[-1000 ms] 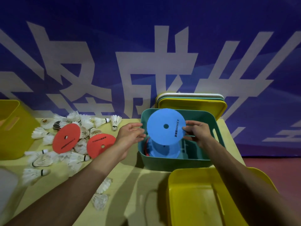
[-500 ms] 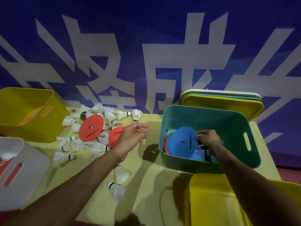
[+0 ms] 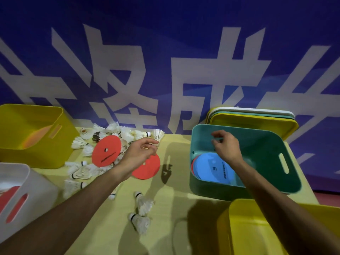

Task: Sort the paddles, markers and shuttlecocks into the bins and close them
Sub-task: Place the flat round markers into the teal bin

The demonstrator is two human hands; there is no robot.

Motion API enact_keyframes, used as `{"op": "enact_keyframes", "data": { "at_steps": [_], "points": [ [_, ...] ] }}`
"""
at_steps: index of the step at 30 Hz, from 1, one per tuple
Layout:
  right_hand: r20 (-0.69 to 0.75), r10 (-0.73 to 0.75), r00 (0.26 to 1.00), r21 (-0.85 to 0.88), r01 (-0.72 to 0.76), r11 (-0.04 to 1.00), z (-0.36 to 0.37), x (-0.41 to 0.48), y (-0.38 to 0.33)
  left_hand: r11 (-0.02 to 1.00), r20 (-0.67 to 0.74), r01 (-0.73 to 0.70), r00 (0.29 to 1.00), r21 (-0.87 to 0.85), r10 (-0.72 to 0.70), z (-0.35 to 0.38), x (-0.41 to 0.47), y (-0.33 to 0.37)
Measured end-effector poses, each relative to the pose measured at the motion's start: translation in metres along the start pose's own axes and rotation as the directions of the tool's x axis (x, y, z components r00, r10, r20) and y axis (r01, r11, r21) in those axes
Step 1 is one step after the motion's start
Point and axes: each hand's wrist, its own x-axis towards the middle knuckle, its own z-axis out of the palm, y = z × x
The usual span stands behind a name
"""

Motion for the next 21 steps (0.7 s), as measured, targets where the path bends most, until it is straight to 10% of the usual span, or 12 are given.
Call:
{"op": "enact_keyframes", "data": {
  "at_steps": [8, 21],
  "points": [
    [0.1, -0.247, 0.964, -0.076, 0.255, 0.964, 0.09, -0.02, -0.1, 0.998, -0.024, 0.049, 0.998, -0.035, -0.05, -0.086, 0.01, -0.047],
    [0.441, 0.079, 0.894, -0.241, 0.034, 0.97, 0.279, -0.05, -0.104, 0.944, -0.054, 0.291, 0.952, -0.153, -0.302, -0.187, 0.036, -0.158]
  ]
}}
